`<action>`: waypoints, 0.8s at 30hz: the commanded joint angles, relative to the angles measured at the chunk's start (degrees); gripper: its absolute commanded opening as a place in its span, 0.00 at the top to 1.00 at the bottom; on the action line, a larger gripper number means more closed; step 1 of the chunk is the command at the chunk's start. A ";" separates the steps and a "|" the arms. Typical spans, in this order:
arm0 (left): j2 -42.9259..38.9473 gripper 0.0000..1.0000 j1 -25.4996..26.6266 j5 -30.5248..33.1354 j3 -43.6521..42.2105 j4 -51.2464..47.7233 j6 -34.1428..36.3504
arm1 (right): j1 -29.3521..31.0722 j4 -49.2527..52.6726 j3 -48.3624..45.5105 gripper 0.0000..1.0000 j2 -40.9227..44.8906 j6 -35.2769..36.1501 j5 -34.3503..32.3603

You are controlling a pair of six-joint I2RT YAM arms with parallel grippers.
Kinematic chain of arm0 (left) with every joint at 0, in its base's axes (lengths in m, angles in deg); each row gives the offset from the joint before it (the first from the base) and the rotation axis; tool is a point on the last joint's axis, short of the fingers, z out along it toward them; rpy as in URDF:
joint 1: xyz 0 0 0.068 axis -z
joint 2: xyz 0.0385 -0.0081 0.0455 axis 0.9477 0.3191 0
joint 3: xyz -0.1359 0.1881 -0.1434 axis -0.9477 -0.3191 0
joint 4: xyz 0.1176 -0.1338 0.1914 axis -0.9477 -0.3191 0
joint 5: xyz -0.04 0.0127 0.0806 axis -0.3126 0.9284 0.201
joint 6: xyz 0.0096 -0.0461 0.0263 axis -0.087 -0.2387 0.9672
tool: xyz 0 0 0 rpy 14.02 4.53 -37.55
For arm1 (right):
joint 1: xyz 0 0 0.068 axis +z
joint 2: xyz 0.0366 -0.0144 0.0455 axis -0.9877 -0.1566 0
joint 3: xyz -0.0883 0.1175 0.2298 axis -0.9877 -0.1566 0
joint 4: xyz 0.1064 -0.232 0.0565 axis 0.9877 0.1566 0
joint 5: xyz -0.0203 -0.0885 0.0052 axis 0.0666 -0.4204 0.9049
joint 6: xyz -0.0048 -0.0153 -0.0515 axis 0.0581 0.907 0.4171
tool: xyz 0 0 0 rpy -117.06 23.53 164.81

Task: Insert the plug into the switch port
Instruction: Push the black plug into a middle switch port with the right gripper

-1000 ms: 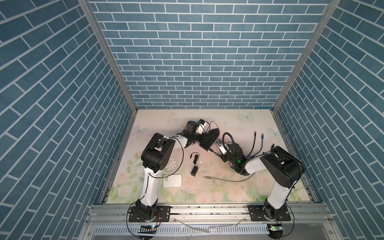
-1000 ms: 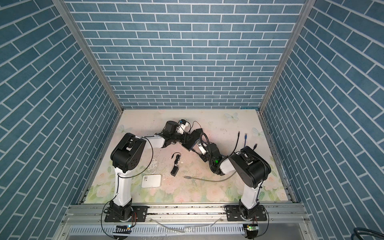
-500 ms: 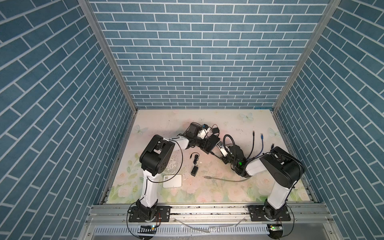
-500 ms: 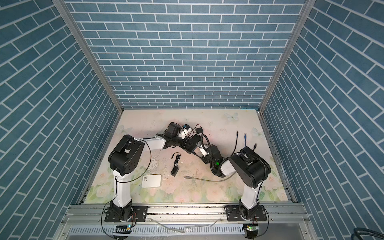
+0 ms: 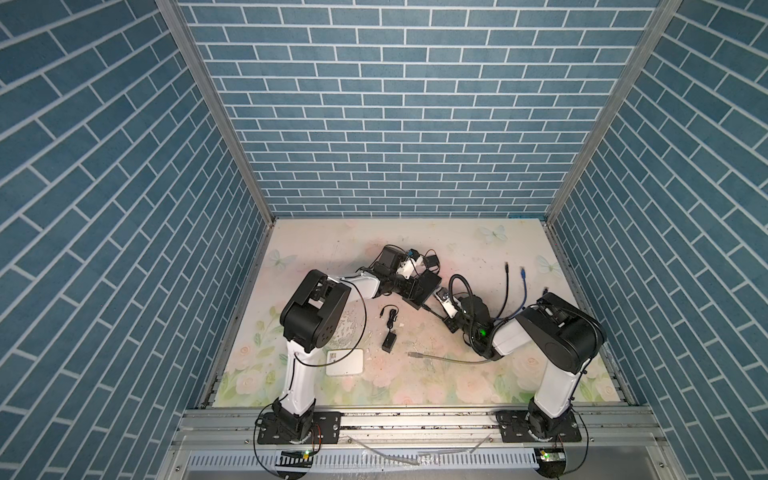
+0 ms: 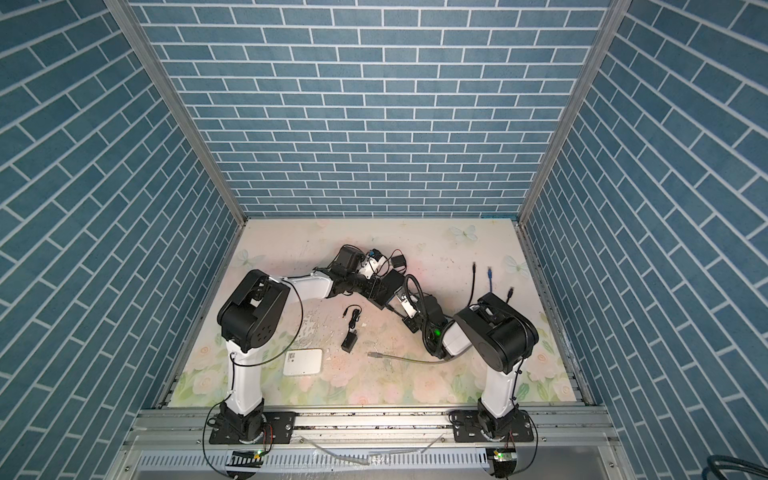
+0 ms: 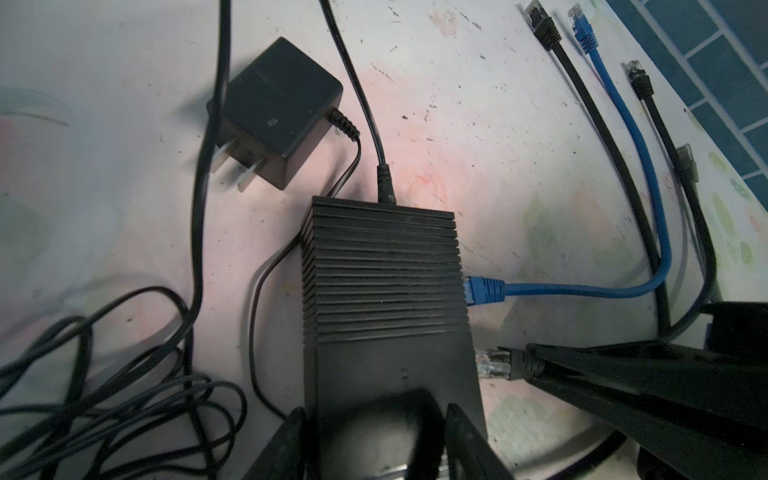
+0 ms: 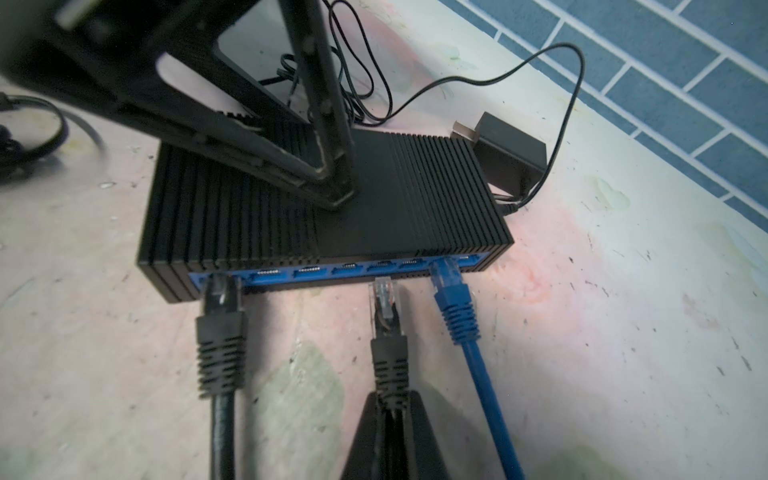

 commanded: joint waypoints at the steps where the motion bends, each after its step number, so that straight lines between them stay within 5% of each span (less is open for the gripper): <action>1: 0.09 0.47 0.61 -0.16 0.50 -3.09 0.67 | 0.71 -2.06 -1.34 1.00 -0.89 -1.35 1.39; 24: 0.35 0.48 0.65 -4.22 -0.04 -2.25 1.24 | 1.00 -7.96 1.01 1.00 -3.99 -4.51 3.34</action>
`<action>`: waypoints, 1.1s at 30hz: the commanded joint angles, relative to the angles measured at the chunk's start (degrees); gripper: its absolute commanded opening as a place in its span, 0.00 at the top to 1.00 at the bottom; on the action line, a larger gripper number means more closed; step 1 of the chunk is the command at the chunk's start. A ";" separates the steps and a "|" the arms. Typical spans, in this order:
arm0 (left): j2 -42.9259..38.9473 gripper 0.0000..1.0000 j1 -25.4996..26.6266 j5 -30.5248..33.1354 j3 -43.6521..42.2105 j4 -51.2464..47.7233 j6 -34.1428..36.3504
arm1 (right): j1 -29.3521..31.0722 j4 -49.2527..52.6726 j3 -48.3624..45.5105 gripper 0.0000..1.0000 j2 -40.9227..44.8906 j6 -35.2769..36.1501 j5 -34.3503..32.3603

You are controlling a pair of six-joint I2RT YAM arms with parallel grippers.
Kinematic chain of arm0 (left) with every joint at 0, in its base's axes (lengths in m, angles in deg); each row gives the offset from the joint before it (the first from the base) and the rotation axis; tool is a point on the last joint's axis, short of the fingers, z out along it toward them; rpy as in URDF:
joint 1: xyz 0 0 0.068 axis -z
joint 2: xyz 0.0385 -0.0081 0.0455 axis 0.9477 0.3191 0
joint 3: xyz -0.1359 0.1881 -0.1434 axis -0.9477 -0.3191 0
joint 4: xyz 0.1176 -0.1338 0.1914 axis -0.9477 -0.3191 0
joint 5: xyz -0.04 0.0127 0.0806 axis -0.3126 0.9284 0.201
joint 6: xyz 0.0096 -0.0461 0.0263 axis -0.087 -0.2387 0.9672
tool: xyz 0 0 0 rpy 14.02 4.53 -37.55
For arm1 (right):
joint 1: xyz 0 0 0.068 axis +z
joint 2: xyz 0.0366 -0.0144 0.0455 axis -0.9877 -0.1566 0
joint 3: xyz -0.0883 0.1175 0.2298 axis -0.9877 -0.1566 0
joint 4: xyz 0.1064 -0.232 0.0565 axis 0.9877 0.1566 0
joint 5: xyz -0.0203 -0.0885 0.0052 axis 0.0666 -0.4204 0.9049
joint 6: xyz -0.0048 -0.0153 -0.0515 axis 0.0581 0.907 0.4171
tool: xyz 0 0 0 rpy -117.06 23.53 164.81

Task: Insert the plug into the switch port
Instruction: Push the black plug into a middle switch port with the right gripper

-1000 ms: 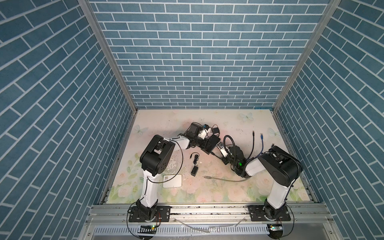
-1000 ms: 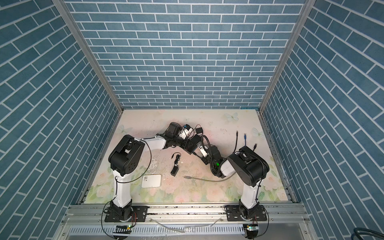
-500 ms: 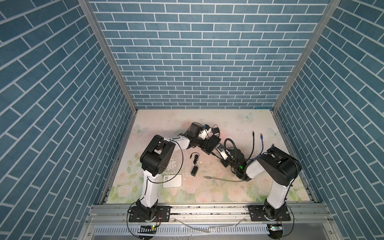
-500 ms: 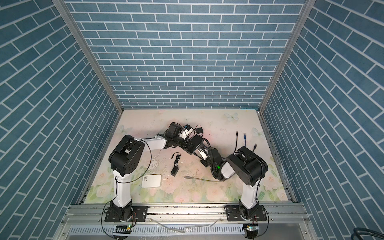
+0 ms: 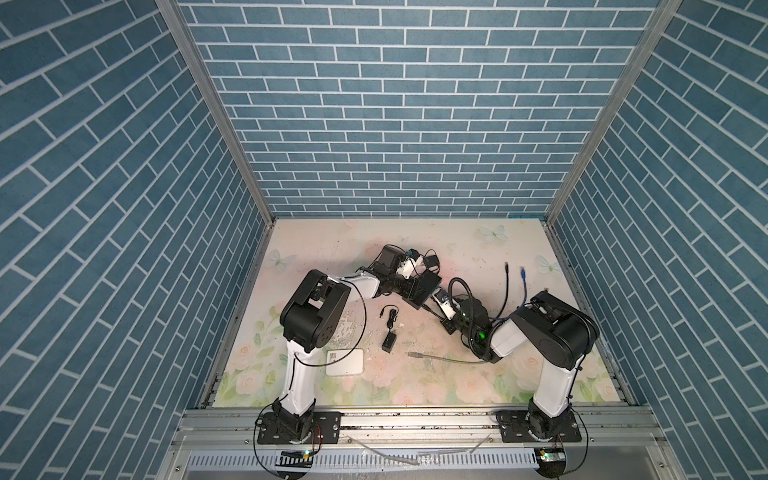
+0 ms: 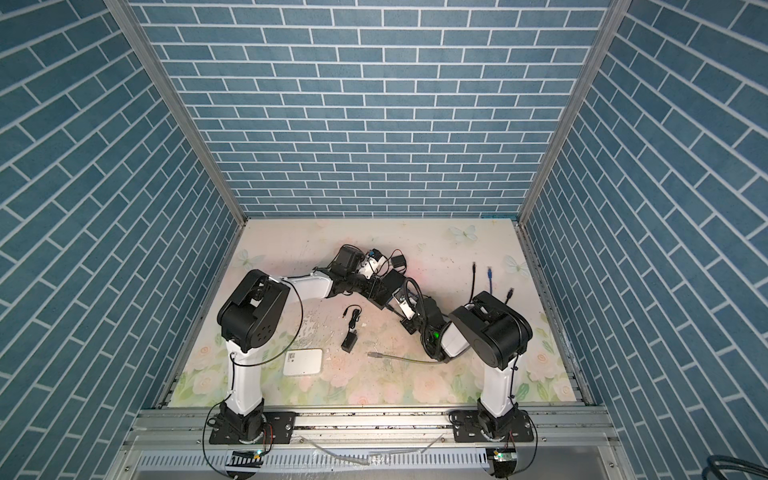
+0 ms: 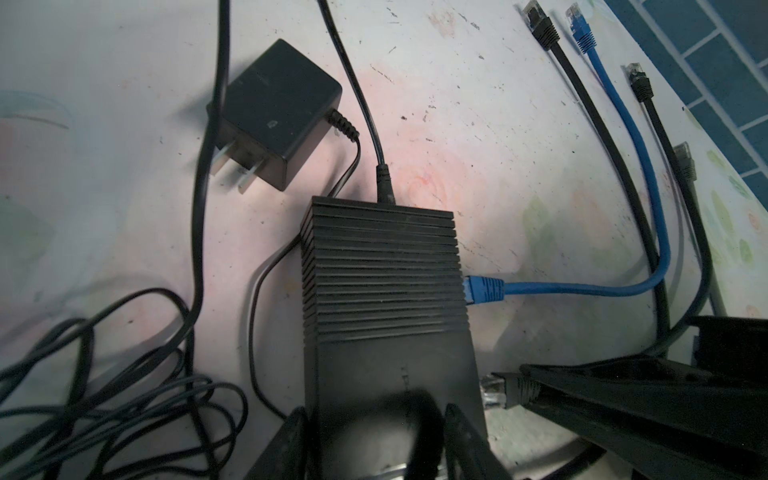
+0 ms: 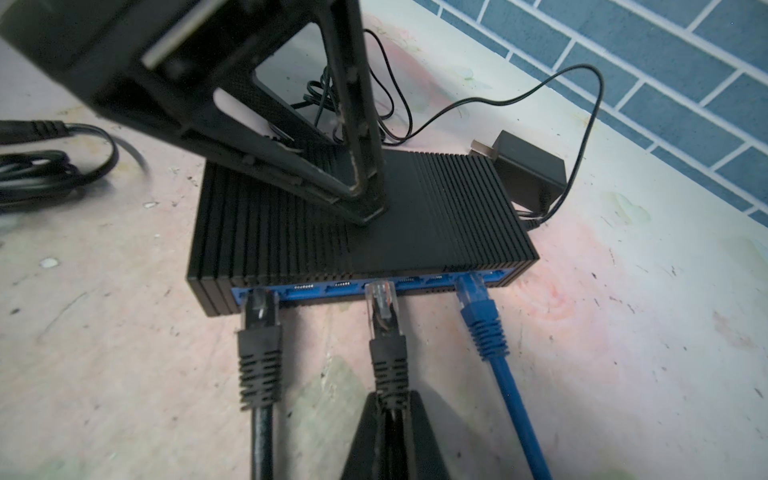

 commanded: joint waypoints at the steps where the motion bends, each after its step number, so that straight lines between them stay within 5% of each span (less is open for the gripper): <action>1: 0.35 0.48 0.79 -3.98 -0.02 -2.23 0.85 | 0.29 -3.51 1.29 1.00 -1.62 -3.06 2.58; 12: 1.13 0.49 1.93 -9.87 0.86 -3.49 3.31 | 0.46 -5.50 3.61 1.00 -3.47 -4.04 10.08; 33: 3.34 0.53 6.52 -23.11 2.21 -8.96 9.57 | 2.47 -1.81 10.30 1.00 -4.27 -2.81 4.23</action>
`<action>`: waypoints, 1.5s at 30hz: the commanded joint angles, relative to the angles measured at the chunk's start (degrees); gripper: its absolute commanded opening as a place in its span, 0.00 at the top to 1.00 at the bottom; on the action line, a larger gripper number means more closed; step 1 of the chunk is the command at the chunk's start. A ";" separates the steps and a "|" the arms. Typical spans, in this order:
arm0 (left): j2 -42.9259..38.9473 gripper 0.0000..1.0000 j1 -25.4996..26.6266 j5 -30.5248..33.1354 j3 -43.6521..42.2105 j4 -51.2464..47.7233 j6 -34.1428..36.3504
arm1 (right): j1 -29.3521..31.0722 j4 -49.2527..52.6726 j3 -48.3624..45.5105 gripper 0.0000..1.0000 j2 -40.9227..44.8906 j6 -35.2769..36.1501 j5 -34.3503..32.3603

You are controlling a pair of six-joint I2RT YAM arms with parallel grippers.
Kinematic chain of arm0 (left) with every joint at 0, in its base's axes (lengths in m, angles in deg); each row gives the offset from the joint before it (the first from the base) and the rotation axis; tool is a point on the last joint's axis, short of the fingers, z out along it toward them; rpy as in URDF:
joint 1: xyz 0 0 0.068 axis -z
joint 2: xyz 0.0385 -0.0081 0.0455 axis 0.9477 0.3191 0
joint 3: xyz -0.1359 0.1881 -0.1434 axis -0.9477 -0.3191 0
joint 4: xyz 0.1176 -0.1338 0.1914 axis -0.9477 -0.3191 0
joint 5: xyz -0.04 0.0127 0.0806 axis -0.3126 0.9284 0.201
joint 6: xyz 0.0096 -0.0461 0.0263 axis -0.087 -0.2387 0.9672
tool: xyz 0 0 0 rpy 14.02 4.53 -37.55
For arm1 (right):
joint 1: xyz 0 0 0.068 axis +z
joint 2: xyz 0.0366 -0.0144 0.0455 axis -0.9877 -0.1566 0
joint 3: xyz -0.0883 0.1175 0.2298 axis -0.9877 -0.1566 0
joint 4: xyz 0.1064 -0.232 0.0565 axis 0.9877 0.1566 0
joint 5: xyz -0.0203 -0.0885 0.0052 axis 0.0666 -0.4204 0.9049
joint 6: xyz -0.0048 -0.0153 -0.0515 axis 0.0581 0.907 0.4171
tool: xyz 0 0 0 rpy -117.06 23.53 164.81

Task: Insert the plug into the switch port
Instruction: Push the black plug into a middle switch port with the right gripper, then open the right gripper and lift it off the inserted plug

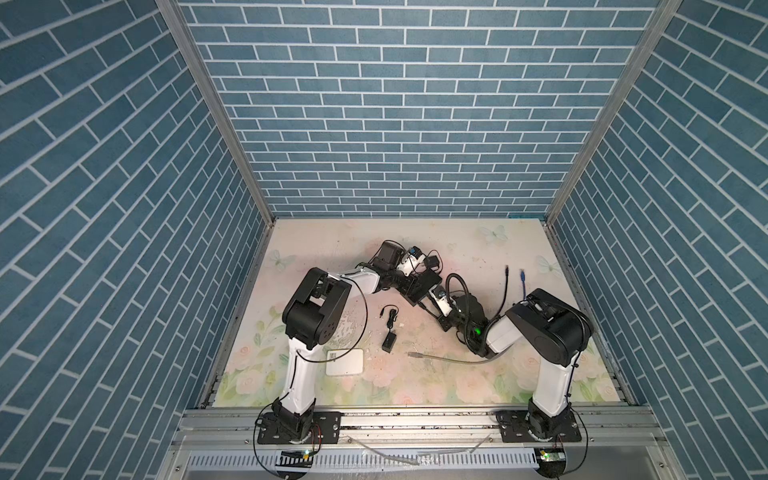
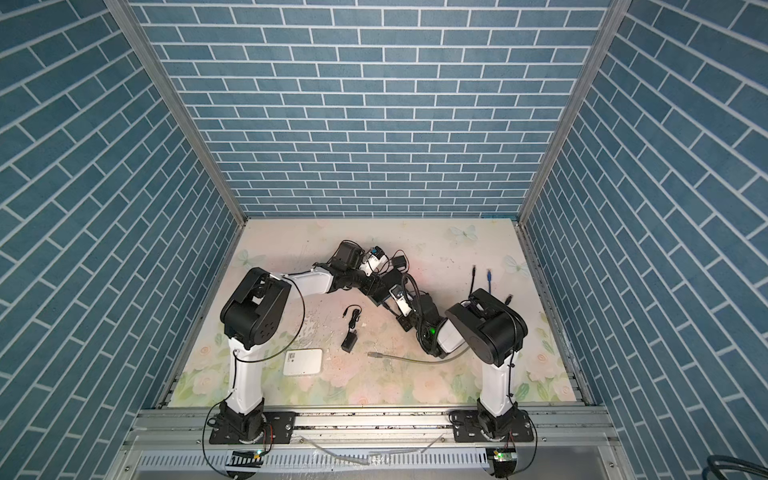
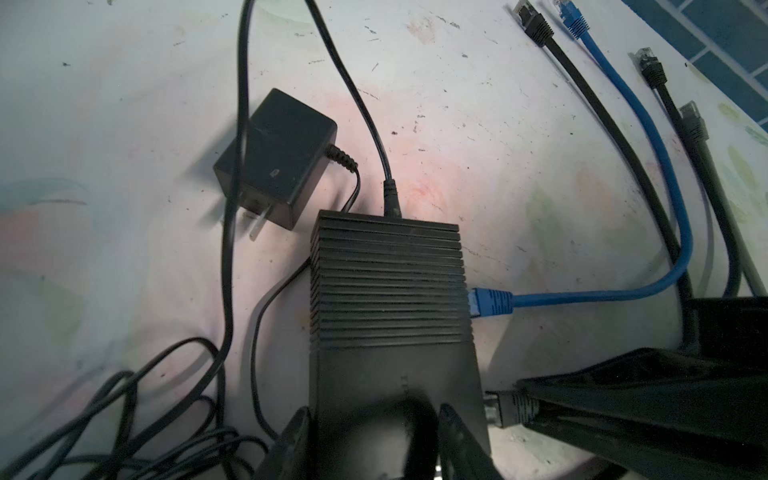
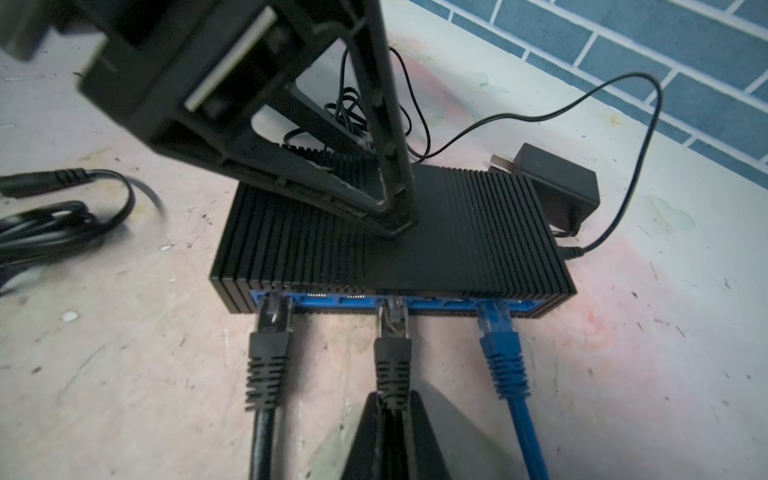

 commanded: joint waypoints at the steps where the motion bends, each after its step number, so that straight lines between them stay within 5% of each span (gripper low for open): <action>1: 1.71 0.53 7.17 -21.50 -1.48 -6.84 0.76 | 1.90 -3.70 6.23 1.00 -2.06 -0.25 2.45; 13: 0.96 0.51 7.76 -18.03 -2.95 -2.77 -2.66 | 2.86 -2.29 6.01 1.00 -1.72 -3.44 -3.95; 22: -1.58 0.45 2.22 -11.60 -3.61 9.75 -16.29 | 2.86 -0.12 0.72 1.00 -0.09 -8.27 -13.19; 26: -3.69 0.35 1.39 -8.93 -2.63 10.37 -17.64 | 2.60 6.22 1.13 1.00 1.38 -9.96 -16.15; 27: -4.07 0.03 1.46 -7.94 -2.11 9.69 -17.30 | 2.52 8.07 1.63 1.00 1.53 -10.46 -16.44; 31: -5.38 0.00 1.38 -4.21 -0.81 6.62 -16.18 | 2.02 11.62 3.21 1.00 1.45 -12.16 -16.69; 45: -17.61 0.00 1.43 18.66 -8.00 -4.03 -16.52 | -1.30 28.13 9.54 0.65 5.65 -16.81 -13.05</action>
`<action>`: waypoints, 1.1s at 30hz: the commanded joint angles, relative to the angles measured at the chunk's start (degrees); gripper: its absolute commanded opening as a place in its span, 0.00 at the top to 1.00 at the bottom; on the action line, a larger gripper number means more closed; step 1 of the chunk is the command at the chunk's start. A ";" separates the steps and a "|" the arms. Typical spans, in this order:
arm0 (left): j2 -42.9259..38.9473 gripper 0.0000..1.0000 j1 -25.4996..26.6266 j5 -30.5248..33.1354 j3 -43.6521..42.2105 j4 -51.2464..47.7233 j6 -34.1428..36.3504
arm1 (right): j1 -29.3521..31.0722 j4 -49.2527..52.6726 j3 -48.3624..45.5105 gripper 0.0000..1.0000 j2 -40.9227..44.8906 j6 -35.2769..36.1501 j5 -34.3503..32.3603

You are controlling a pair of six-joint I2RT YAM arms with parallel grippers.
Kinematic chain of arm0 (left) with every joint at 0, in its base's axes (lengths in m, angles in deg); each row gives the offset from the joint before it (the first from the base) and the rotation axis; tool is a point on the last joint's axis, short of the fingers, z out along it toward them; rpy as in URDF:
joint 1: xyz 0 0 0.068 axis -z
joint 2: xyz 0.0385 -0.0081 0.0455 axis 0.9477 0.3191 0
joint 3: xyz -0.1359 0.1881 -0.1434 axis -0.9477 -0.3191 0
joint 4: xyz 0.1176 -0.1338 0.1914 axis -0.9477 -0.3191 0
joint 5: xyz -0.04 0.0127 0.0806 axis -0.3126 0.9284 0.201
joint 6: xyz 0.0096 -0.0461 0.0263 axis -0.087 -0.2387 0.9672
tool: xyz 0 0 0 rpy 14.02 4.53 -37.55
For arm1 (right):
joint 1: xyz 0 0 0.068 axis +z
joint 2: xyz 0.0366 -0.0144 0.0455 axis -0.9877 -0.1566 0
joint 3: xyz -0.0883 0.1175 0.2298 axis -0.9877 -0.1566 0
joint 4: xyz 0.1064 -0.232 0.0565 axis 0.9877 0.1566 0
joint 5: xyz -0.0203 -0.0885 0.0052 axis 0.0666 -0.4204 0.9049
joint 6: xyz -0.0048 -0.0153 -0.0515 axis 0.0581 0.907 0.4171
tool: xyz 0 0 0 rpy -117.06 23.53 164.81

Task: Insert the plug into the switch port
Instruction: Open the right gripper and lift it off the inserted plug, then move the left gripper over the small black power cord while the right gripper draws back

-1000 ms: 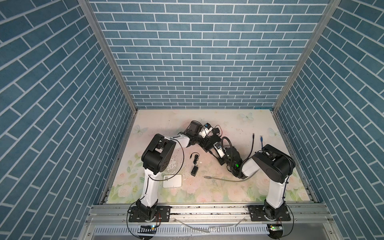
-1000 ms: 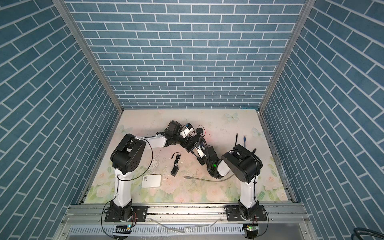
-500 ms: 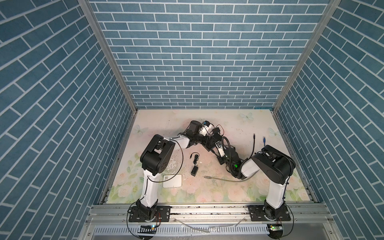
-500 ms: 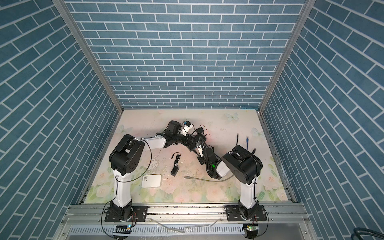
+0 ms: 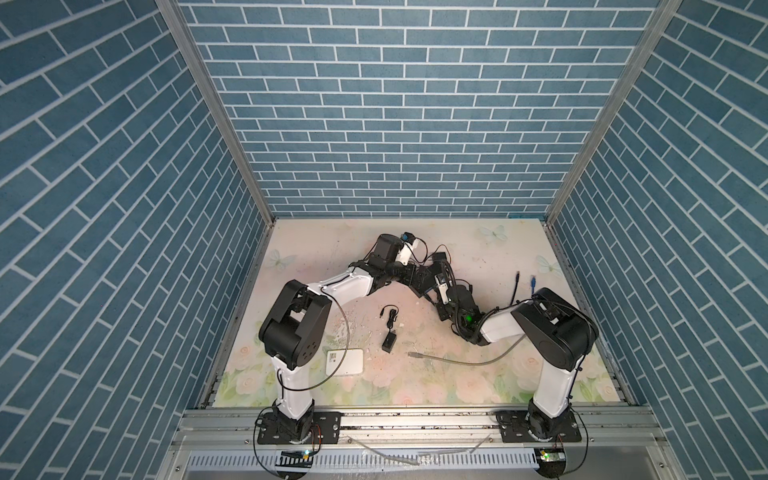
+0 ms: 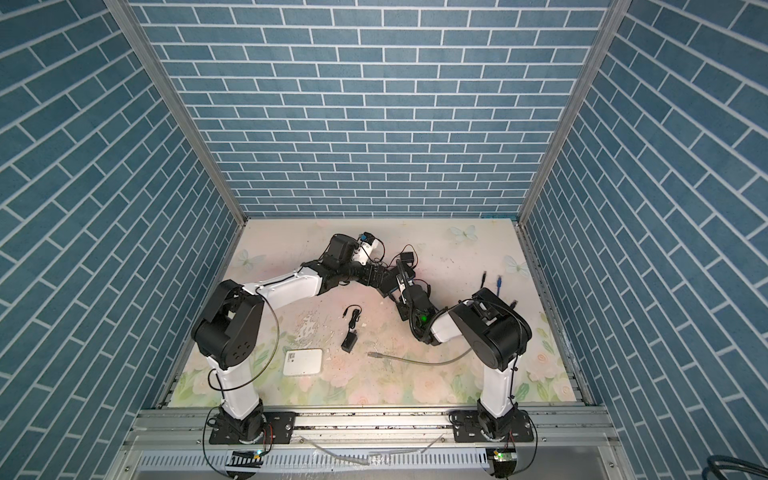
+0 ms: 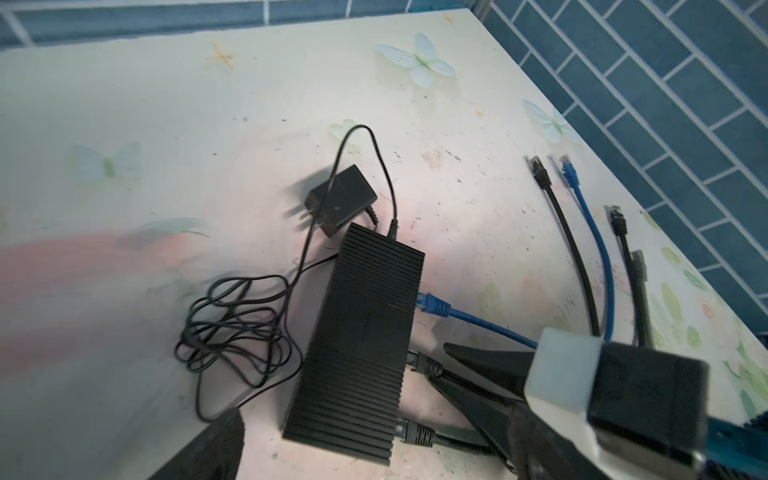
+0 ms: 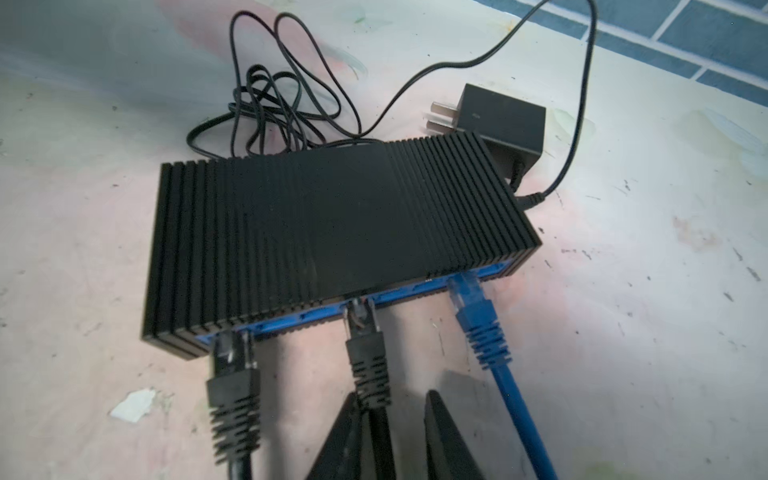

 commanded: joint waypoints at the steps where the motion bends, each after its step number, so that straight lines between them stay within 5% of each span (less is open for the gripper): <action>1: -3.87 0.00 0.18 8.51 -3.83 -3.80 -1.45 | -1.09 7.79 1.20 0.57 2.93 -2.23 1.60; 8: -9.19 0.00 0.25 20.29 -5.53 -16.60 -3.61 | -1.35 11.49 1.55 0.50 9.10 -0.54 6.00; 14: -10.26 0.00 0.30 23.08 -6.01 -25.90 -0.83 | -1.19 17.20 3.36 0.61 13.78 3.49 12.03; 23: -9.92 0.06 0.29 22.85 -4.69 -37.09 2.98 | -0.10 22.17 2.38 0.70 23.35 11.47 22.77; 26: -9.88 0.17 0.37 20.99 -5.43 -37.16 2.22 | -0.06 21.86 1.98 0.72 25.27 10.18 23.99; 33: -8.13 0.17 0.52 17.58 -7.41 -33.65 -0.30 | 0.00 19.23 1.49 0.80 27.05 5.73 25.50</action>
